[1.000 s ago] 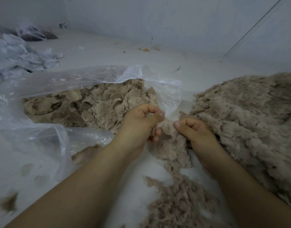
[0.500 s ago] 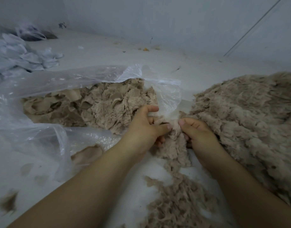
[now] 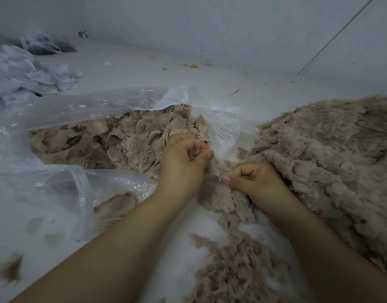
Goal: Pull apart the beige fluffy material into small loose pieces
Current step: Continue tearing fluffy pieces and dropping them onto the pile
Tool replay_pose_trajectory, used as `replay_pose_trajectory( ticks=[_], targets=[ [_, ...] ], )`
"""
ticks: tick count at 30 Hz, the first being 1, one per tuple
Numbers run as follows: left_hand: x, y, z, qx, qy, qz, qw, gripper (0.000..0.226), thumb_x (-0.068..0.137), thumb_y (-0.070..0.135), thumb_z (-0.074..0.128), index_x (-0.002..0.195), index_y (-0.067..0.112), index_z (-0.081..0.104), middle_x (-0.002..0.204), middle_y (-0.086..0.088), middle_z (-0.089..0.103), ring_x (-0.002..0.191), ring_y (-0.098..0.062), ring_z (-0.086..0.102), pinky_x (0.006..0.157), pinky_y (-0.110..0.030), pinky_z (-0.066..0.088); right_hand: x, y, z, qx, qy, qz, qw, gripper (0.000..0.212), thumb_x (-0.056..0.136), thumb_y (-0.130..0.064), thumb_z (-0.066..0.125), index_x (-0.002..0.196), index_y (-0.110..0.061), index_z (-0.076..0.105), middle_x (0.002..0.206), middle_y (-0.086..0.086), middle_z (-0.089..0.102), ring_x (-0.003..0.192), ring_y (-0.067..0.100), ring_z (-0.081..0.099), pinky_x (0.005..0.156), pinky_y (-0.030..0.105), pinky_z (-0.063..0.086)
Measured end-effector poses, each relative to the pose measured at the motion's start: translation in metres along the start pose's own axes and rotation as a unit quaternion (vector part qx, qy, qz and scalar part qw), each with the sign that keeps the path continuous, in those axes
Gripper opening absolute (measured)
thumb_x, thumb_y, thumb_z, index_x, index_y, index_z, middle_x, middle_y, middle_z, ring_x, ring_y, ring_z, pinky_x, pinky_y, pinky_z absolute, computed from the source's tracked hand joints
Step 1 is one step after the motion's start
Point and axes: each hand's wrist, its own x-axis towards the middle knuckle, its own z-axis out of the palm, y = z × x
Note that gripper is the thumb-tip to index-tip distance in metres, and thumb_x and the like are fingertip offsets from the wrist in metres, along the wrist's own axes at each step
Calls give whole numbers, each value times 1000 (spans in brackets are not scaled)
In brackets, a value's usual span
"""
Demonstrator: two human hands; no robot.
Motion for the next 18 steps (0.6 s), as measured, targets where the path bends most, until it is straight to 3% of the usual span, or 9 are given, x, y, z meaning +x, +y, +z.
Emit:
replay_pose_trajectory(
  ticks=[2, 4, 6, 11, 13, 15, 17, 18],
  targets=[
    [0, -1, 0, -36, -6, -10, 999, 17, 88, 9, 68, 73, 17, 64, 61, 10, 59, 53, -3, 52, 53, -19, 44, -1, 0, -1, -6, 0, 8, 1000, 31, 70, -25, 77, 61, 2, 64, 64, 18, 57, 62, 25, 49, 62, 33, 41],
    [-2, -4, 0, -52, -5, -11, 999, 16, 90, 12, 66, 74, 14, 63, 48, 10, 54, 43, -5, 48, 45, -24, 43, -2, 0, -4, -26, -2, 9, 1000, 27, 78, -10, 77, 56, -3, 63, 59, 15, 52, 57, 23, 42, 56, 30, 36],
    [-4, -4, 1, -47, 8, 0, 999, 18, 91, 15, 66, 74, 13, 62, 46, 8, 53, 41, -6, 46, 43, -24, 42, -2, 0, -5, -46, -2, 13, 999, 33, 80, 3, 72, 52, -10, 62, 55, 10, 48, 52, 19, 39, 50, 23, 33],
    [5, -2, -6, -59, 84, -3, 995, 21, 93, 12, 62, 72, 16, 62, 45, 12, 51, 42, -1, 43, 44, -19, 38, -1, -2, -6, -71, -26, 11, 997, 41, 77, 16, 67, 48, -11, 57, 46, -2, 47, 43, 7, 40, 46, 18, 34],
    [9, -3, -10, -92, 91, -31, 991, 21, 93, 12, 62, 73, 15, 63, 47, 10, 51, 42, -3, 42, 46, -22, 38, -2, -2, -7, -74, -32, 5, 997, 43, 76, 17, 67, 48, -13, 57, 47, -2, 48, 44, 6, 40, 46, 18, 35],
    [5, -1, -6, -123, 56, -56, 989, 20, 92, 12, 65, 72, 14, 64, 47, 3, 51, 40, -7, 41, 44, -22, 35, -3, -4, -5, -61, -35, -3, 997, 31, 76, 14, 70, 56, -8, 62, 55, 8, 51, 51, 12, 44, 50, 18, 37],
    [-2, 2, -1, -166, 13, -76, 983, 20, 91, 12, 66, 72, 15, 65, 46, -3, 52, 35, -12, 42, 39, -20, 34, -5, -9, -2, -8, -40, 8, 999, 9, 77, -2, 75, 74, 0, 68, 69, 19, 59, 62, 22, 52, 58, 24, 45],
    [-4, 4, 1, -185, -7, -81, 979, 18, 91, 12, 67, 73, 14, 65, 46, -5, 54, 33, -13, 44, 37, -19, 35, -6, -9, -2, 21, -36, 14, 999, 14, 80, -14, 75, 78, -1, 70, 73, 22, 62, 65, 26, 55, 62, 28, 47]
  ],
)
